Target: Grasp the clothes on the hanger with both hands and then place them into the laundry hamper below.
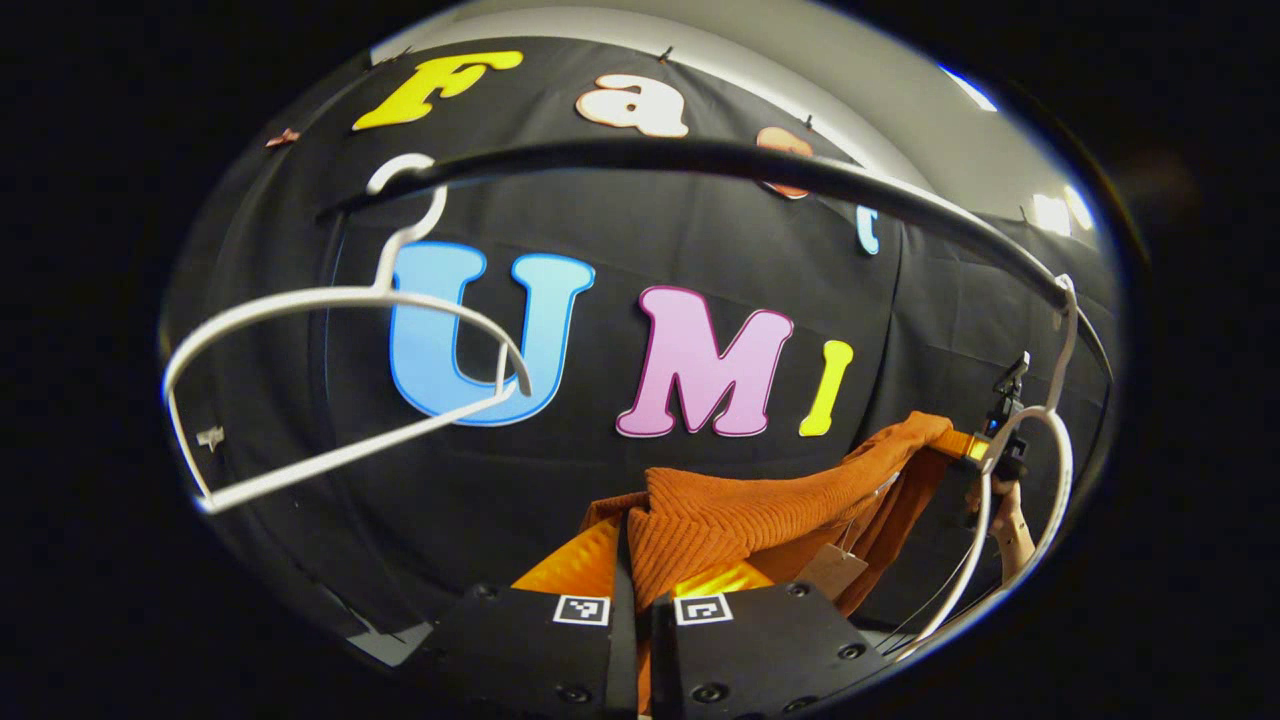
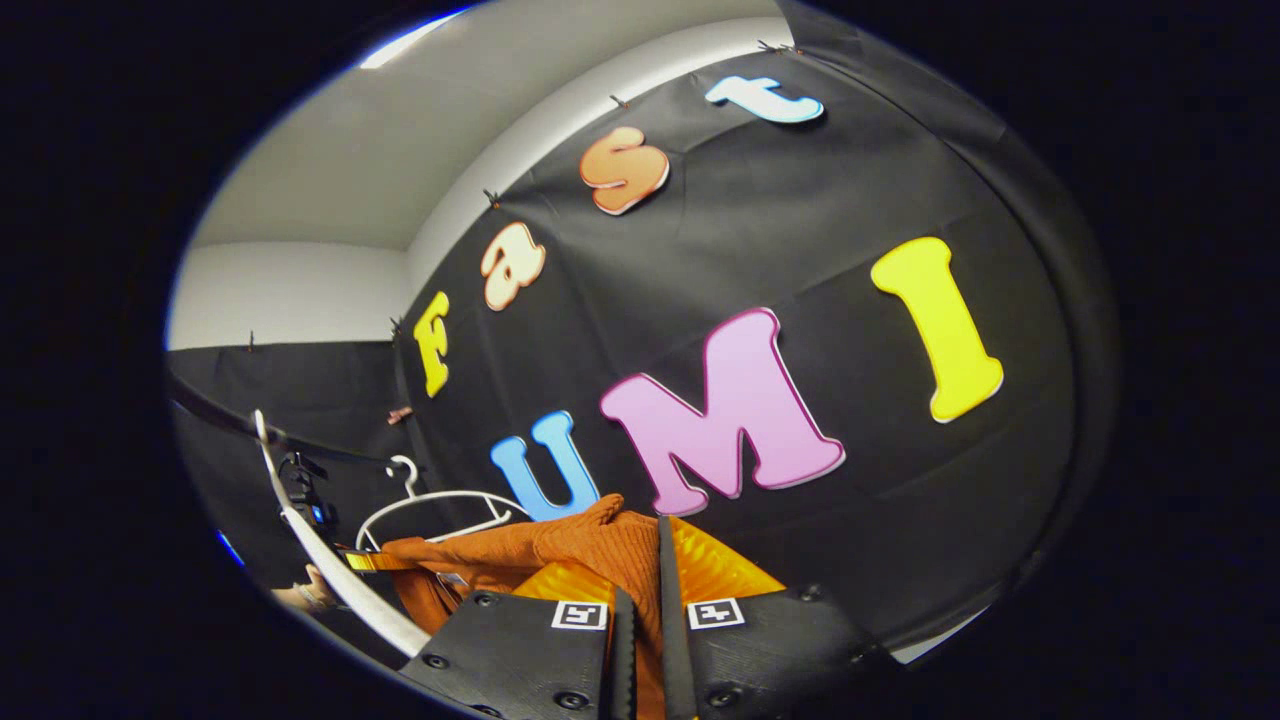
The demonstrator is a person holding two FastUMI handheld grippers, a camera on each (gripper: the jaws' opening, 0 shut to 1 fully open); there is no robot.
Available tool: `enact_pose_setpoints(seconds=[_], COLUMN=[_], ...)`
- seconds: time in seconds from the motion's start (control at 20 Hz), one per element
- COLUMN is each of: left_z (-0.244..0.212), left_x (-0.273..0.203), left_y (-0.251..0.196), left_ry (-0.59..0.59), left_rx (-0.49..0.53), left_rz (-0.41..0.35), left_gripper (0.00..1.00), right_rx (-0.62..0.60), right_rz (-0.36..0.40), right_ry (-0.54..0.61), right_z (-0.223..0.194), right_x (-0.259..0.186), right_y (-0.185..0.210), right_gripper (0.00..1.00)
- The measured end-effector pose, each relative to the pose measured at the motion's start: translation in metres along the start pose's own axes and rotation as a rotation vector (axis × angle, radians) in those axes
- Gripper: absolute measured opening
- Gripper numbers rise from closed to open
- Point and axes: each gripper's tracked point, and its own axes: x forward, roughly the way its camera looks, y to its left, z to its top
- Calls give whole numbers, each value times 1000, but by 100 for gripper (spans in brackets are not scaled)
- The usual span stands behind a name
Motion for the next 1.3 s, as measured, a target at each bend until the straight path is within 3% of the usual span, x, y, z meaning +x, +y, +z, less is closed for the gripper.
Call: enact_pose_setpoints(seconds=[0.25, 0.5, 0.65, 0.9, 1.05, 1.3], left_z=[-89, -173, -210, -265, -302, -315], left_x=[6, -11, -27, -37, -45, -36], left_y=[36, 30, 10, -28, -60, -93], left_ry=[91, 161, 198, 275, 364, 421], left_rx=[-154, -190, -283, -522, -548, -546], left_rz=[138, 270, 284, 314, 296, 263], left_gripper=[10, 9, 10, 9, 9, 9], right_rx=[-8, 48, 104, 209, 227, 252], right_rz=[-60, -116, -126, -62, -56, -94], right_ry=[196, 296, 374, 523, 607, 670], right_z=[-94, -157, -201, -279, -314, -340], right_x=[-13, -41, -60, -85, -94, -103], right_y=[-18, -17, 0, 59, 81, 94], right_gripper=[15, 15, 15, 15, 15, 16])
